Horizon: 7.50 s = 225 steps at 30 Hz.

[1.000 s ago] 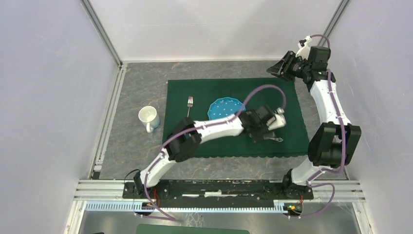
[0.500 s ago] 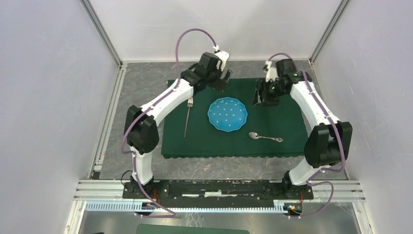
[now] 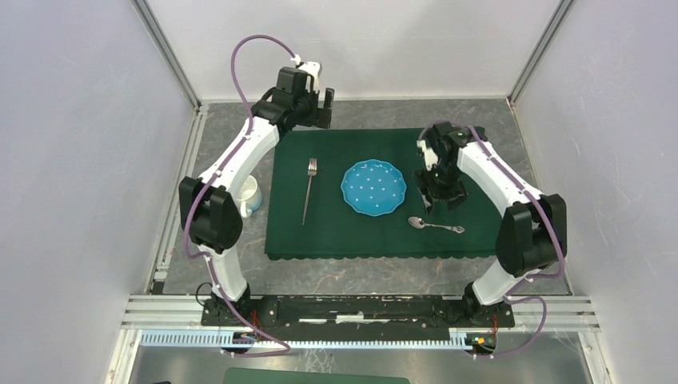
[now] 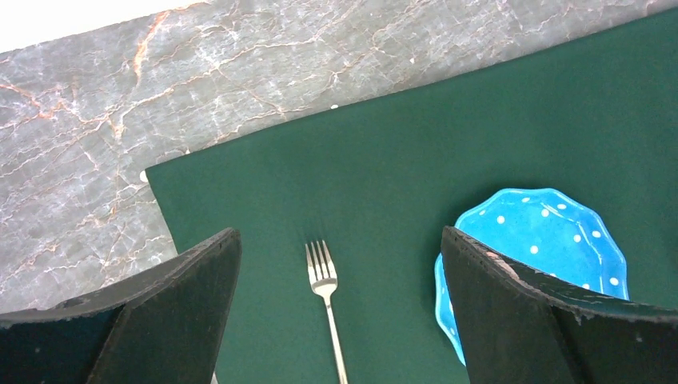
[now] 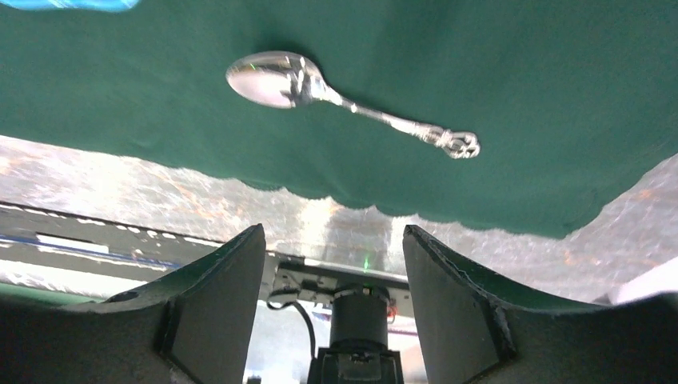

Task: Set the dinner table for one person
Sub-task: Pick up the spoon from the napkin, then place the spoon on the napkin.

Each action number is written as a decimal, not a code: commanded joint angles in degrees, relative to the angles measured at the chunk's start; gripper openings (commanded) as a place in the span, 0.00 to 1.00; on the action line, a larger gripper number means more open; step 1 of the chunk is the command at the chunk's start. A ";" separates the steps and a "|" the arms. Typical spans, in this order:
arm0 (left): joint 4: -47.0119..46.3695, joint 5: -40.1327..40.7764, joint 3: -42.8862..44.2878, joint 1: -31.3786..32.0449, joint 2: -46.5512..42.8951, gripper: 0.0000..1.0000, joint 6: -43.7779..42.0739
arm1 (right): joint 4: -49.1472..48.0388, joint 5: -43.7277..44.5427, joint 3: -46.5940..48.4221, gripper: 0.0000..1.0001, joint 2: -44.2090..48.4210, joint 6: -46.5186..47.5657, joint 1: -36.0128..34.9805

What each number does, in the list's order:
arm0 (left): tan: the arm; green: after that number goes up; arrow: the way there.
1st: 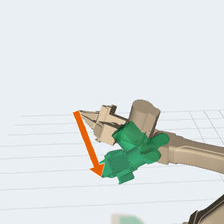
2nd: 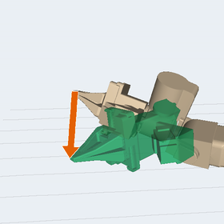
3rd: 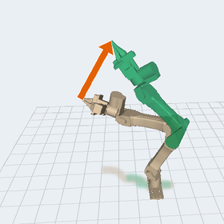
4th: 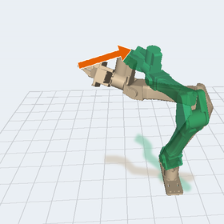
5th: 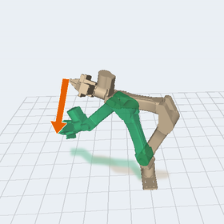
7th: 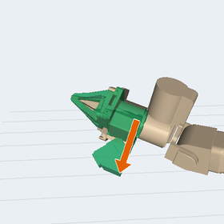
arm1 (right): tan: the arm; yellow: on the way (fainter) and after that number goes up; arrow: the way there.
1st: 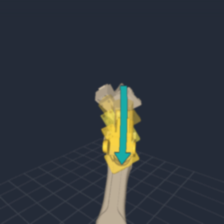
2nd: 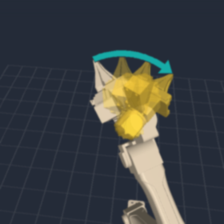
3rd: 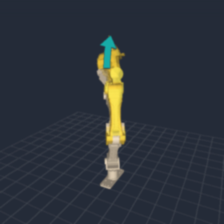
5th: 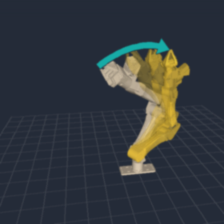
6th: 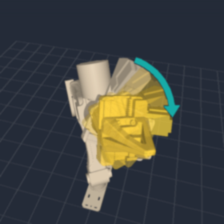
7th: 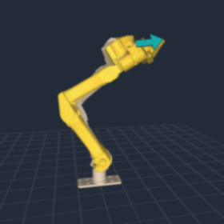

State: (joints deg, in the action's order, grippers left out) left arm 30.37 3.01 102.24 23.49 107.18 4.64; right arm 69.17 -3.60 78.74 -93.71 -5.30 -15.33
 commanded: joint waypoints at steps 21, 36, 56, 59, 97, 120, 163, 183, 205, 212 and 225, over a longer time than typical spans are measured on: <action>0.06 -2.74 -3.47 -6.06 -6.04 1.00 3.88 | -17.90 1.27 -13.45 0.73 1.71 1.26 -1.86; -0.67 -5.91 -3.98 -9.51 -6.20 1.00 5.64 | -17.14 6.19 -11.32 0.73 -2.04 12.68 -4.63; -1.94 -5.47 -4.25 -9.69 -5.25 1.00 7.41 | -22.81 13.65 -20.32 0.70 0.79 12.78 -6.87; -1.88 -4.39 -5.19 -9.77 -5.84 1.00 7.43 | -24.70 13.77 -22.37 0.67 1.65 12.93 -6.90; -2.07 -3.73 -4.68 -9.91 -4.84 1.00 8.91 | -27.72 12.48 -19.68 0.56 2.56 15.47 -7.16; -2.72 -3.86 -5.48 -9.86 -5.06 1.00 10.07 | -32.88 12.12 -25.85 0.53 0.74 15.06 -7.15; -3.67 -4.24 -6.96 -9.88 -4.61 0.81 9.51 | -25.48 13.13 -8.37 0.06 -4.57 13.57 -7.06; -1.74 -4.09 -6.20 -9.86 -5.44 0.78 8.41 | -25.44 12.56 2.23 0.00 -12.36 8.37 -2.38; 0.08 -3.18 -6.36 -9.86 -6.90 0.77 8.99 | -30.62 5.87 3.31 0.00 -16.59 -0.36 7.88; 0.29 -3.14 -5.15 -9.86 -6.39 0.76 8.85 | -31.32 4.99 3.29 0.00 -17.01 -0.41 8.44; 0.39 -3.18 -5.20 -9.86 -6.08 0.75 8.75 | -32.91 3.70 1.33 0.00 -17.87 -1.38 8.26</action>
State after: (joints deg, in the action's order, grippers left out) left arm 31.18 -0.32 94.87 13.96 103.44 12.60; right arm 38.09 1.28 80.31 -110.69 -5.61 -6.76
